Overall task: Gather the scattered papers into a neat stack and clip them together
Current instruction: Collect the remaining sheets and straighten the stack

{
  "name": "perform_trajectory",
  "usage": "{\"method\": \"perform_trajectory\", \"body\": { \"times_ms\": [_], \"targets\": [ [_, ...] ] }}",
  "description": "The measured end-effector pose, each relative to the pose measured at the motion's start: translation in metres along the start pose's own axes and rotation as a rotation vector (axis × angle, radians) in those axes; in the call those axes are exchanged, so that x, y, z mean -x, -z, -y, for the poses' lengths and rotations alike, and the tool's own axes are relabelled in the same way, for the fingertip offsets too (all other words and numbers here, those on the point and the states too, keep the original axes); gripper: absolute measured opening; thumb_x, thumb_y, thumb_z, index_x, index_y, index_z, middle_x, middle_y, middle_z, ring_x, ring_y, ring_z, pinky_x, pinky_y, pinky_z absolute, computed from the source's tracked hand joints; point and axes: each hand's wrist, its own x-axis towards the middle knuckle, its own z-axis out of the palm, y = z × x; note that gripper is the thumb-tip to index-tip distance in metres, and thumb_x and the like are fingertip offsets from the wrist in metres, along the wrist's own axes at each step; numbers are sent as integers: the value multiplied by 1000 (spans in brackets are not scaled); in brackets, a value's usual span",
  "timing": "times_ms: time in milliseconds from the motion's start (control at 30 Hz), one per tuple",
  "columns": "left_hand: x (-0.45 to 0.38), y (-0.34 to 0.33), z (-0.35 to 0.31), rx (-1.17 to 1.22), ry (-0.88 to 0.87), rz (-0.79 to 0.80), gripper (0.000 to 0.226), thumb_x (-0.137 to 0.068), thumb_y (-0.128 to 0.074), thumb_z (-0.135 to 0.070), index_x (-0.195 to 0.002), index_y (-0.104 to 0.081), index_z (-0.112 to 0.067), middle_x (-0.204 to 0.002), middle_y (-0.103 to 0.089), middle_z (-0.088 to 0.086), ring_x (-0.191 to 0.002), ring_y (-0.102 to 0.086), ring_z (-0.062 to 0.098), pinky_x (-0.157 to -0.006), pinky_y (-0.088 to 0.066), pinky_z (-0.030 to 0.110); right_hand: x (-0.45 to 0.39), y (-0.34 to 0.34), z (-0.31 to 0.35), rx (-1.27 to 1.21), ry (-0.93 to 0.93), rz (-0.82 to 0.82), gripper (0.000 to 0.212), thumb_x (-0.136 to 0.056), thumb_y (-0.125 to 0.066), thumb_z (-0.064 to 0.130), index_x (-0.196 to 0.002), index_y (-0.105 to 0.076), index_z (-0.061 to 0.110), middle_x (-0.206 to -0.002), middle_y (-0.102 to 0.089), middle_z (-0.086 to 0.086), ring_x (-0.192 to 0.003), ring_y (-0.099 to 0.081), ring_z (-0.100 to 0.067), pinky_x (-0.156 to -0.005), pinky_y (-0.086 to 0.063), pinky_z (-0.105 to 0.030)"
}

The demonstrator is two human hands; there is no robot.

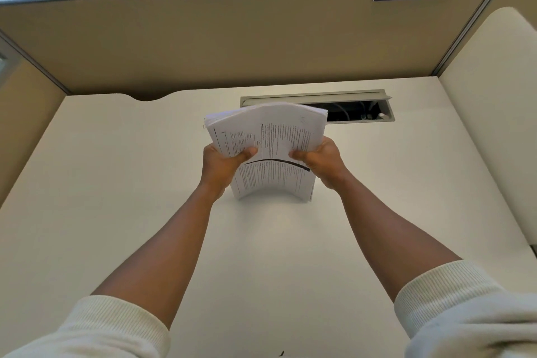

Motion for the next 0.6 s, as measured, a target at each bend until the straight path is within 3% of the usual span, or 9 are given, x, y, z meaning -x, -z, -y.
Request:
{"method": "perform_trajectory", "body": {
  "times_ms": [233, 433, 600],
  "targets": [
    [8, -4, 26, 23, 83, -2, 38, -77, -85, -10, -109, -70, -23, -107, -75, -7, -100, -70, 9, -90, -59, 39, 7, 0, -25, 143, -34, 4, 33, -80, -65, -8, -106, -67, 12, -111, -67, -12, -107, -62, -30, -89, -55, -46],
    [9, -4, 26, 51, 81, -10, 38, -73, -88, -12, -103, -71, -27, -108, -76, -5, -101, -72, 16, -85, -60, 36, 5, 2, -21, 150, -19, -2, 33, -80, -64, -9, -109, -66, 7, -108, -66, -10, -100, -62, -26, -86, -57, -43],
    [15, -2, 34, 46, 91, 52, 40, -75, -85, -7, -108, -70, -24, -108, -75, -7, -97, -71, 4, -79, -60, 24, 7, 5, -31, 208, -79, 38, 32, -79, -64, -9, -107, -66, 7, -108, -67, -11, -100, -61, -25, -84, -56, -39]
  ]
}}
